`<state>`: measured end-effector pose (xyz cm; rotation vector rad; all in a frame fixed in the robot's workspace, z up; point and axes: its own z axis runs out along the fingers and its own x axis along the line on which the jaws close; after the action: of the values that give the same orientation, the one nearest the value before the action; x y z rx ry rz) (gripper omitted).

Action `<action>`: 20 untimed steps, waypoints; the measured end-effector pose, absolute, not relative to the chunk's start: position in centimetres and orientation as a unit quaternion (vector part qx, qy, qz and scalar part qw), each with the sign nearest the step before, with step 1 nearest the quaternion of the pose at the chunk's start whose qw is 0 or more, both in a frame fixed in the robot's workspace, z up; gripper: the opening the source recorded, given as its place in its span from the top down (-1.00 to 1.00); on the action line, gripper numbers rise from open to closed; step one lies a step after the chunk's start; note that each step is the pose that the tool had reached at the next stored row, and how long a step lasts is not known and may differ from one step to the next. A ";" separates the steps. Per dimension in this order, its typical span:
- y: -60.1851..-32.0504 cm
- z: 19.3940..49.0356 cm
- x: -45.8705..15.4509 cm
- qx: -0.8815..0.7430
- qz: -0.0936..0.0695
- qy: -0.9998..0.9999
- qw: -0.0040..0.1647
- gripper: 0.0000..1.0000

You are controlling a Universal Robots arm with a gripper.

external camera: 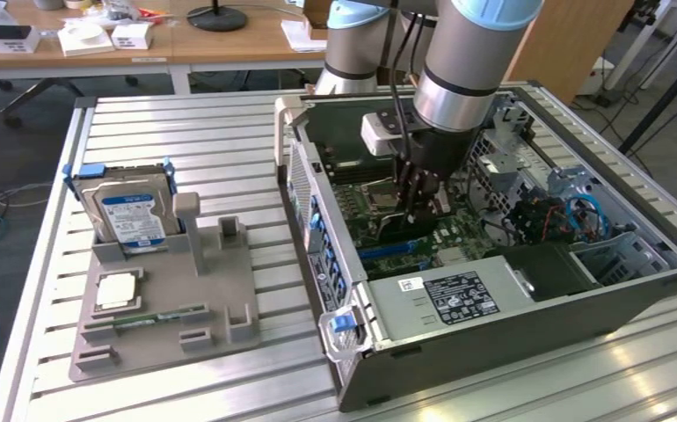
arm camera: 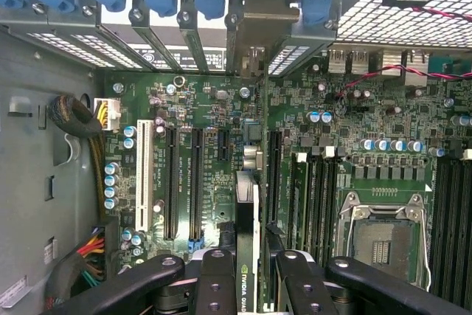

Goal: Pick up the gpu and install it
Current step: 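Insert the gpu into the slot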

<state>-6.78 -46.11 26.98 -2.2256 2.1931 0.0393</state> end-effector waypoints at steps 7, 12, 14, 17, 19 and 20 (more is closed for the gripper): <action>-46.1 26.8 -6.8 -0.712 0.013 0.702 0.008 0.48; -46.1 26.8 -6.8 -0.712 0.013 0.702 0.008 0.48; -46.1 26.7 -6.8 -0.712 0.013 0.702 0.009 0.48; -46.1 26.5 -6.8 -0.712 0.013 0.702 0.008 0.48; -46.1 26.5 -6.8 -0.712 0.013 0.702 0.008 0.48; -46.1 26.5 -6.8 -0.712 0.013 0.702 0.008 0.48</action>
<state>-6.78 -46.12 26.54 -2.2256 2.1932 0.0393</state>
